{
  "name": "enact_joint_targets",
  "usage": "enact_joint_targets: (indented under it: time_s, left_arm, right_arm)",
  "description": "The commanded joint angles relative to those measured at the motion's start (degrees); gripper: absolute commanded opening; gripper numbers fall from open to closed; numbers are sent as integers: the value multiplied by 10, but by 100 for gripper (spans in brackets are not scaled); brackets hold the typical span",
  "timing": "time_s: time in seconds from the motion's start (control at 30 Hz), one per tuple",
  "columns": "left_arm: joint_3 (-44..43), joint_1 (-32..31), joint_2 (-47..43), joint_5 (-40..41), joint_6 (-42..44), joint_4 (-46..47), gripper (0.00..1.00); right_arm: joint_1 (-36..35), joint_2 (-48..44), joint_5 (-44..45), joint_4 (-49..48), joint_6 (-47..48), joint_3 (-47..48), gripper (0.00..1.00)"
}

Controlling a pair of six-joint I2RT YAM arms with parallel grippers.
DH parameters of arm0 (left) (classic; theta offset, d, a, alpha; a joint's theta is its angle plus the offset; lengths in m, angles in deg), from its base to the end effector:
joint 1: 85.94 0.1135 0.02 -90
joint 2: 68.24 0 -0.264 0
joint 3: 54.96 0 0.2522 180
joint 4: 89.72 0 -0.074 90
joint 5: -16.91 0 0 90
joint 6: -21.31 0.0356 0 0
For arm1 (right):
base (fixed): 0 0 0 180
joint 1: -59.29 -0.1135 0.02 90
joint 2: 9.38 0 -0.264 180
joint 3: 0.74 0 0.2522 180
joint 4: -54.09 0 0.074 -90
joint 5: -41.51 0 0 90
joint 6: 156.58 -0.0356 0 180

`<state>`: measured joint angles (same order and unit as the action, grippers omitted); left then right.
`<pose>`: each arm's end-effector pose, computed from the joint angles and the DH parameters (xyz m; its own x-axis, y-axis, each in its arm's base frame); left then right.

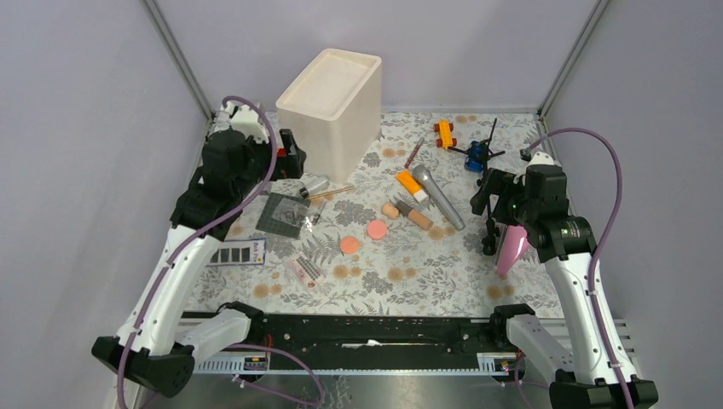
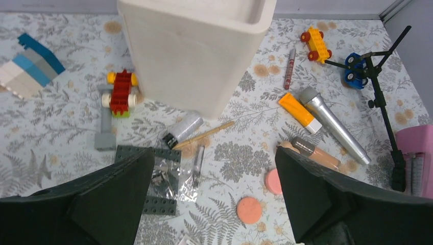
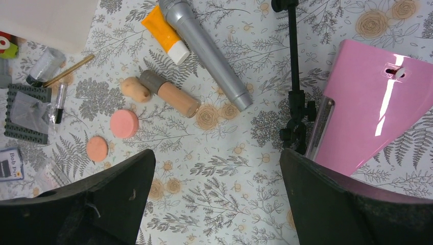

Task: Organize the makeup
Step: Move the storage box to the corner of the board.

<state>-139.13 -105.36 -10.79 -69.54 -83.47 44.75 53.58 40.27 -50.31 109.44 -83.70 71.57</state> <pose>0.1959 -0.0667 0.4141 -0.3646 -0.1414 -0.9204 0.1898 0.9563 -0.2222 0.1731 0.0184 0.3527 -0.5507 0.2406 -0.7993 0.0377 0.9637 0.2641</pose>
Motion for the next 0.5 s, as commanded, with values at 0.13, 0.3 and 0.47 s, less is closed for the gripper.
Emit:
enact_joint_targets:
  time_s: [0.13, 0.3, 0.47]
  left_arm:
    - [-97, -1, 77, -3, 55, 13, 99]
    - [-150, -1, 130, 3, 83, 13, 99]
    - [-226, -1, 202, 7, 107, 14, 99]
  right_arm:
    - [2, -6, -18, 0, 8, 6, 99]
    - [2, -9, -20, 0, 12, 2, 99]
    - [1, -18, -23, -3, 14, -3, 99]
